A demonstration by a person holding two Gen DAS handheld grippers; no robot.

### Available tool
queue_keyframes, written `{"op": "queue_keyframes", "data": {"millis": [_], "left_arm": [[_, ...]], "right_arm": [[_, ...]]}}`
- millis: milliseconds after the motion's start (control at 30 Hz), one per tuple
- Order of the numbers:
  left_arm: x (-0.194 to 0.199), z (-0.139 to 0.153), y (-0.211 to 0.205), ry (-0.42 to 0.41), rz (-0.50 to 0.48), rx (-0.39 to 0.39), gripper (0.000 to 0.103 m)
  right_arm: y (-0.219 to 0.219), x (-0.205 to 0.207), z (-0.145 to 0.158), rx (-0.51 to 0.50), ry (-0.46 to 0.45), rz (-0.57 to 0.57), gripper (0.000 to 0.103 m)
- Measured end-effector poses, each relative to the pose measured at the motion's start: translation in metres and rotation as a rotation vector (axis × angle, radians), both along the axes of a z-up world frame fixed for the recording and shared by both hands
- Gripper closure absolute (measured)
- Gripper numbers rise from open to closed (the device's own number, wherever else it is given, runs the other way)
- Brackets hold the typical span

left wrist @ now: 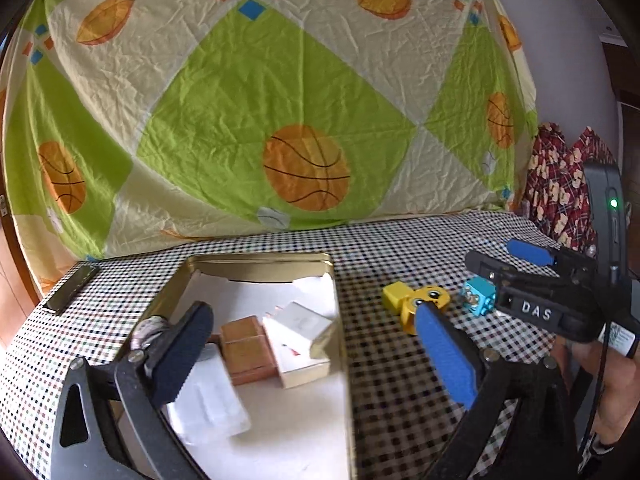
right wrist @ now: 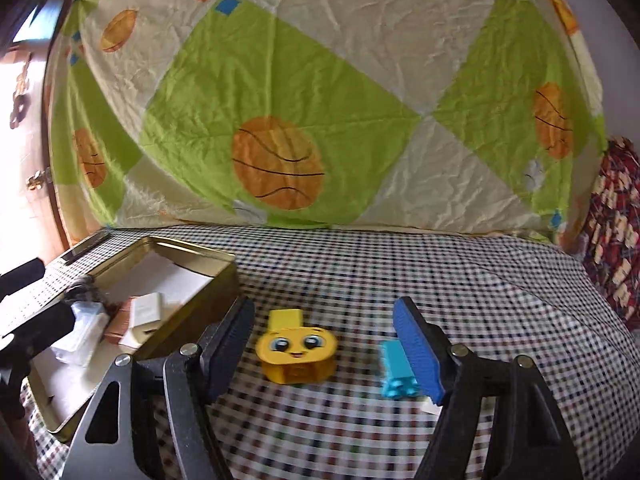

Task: Organize rigid objects
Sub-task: 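Move the left tool to the yellow face block while the right tool approaches the sun-print cube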

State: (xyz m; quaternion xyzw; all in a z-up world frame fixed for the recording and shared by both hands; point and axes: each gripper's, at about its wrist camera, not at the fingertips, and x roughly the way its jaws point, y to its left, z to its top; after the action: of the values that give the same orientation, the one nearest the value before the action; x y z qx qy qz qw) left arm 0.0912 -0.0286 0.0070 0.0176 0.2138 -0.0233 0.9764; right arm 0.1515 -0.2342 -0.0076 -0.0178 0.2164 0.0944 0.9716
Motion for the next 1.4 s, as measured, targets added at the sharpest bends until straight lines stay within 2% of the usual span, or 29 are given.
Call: {"op": "queue_keyframes", "data": {"millis": [100, 200, 467, 733, 833, 900, 933, 1000, 1133, 1200, 1233, 1267, 1400], "left_arm": [[0.012, -0.006, -0.029, 0.028, -0.045, 0.016, 0.001], [0.031, -0.013, -0.053, 0.082, -0.080, 0.027, 0.001], [0.073, -0.032, -0.090, 0.207, -0.112, 0.055, 0.001], [0.099, -0.049, -0.101, 0.276, -0.127, 0.077, 0.001], [0.106, -0.055, -0.102, 0.310, -0.151, 0.070, 0.007], [0.110, -0.056, -0.105, 0.327, -0.170, 0.068, 0.020], [0.112, -0.057, -0.106, 0.333, -0.177, 0.072, 0.022], [0.115, -0.059, -0.109, 0.345, -0.193, 0.080, 0.034], [0.117, -0.061, -0.112, 0.357, -0.203, 0.078, 0.035], [0.120, -0.062, -0.111, 0.370, -0.213, 0.065, 0.051], [0.120, -0.062, -0.110, 0.374, -0.219, 0.058, 0.051], [0.120, -0.062, -0.110, 0.372, -0.222, 0.055, 0.051], [0.117, -0.060, -0.109, 0.356, -0.223, 0.056, 0.051]], "right_arm": [[-0.032, 0.009, -0.004, 0.010, 0.043, -0.083, 0.029], [-0.051, 0.019, -0.011, 0.005, 0.098, -0.120, 0.029], [-0.051, 0.044, -0.030, -0.027, 0.274, -0.070, 0.029], [-0.065, 0.048, -0.037, 0.032, 0.311, -0.099, 0.029], [-0.069, 0.045, -0.038, 0.046, 0.319, -0.097, 0.029], [-0.067, 0.047, -0.041, 0.040, 0.345, -0.087, 0.029], [-0.066, 0.049, -0.043, 0.035, 0.354, -0.086, 0.029], [-0.064, 0.052, -0.045, 0.019, 0.373, -0.087, 0.029], [-0.062, 0.052, -0.046, 0.011, 0.376, -0.079, 0.034], [-0.060, 0.052, -0.047, 0.002, 0.376, -0.064, 0.040], [-0.058, 0.052, -0.047, -0.006, 0.380, -0.057, 0.048], [-0.056, 0.052, -0.048, -0.017, 0.385, -0.056, 0.051], [-0.054, 0.050, -0.045, -0.020, 0.367, -0.044, 0.052]]}}
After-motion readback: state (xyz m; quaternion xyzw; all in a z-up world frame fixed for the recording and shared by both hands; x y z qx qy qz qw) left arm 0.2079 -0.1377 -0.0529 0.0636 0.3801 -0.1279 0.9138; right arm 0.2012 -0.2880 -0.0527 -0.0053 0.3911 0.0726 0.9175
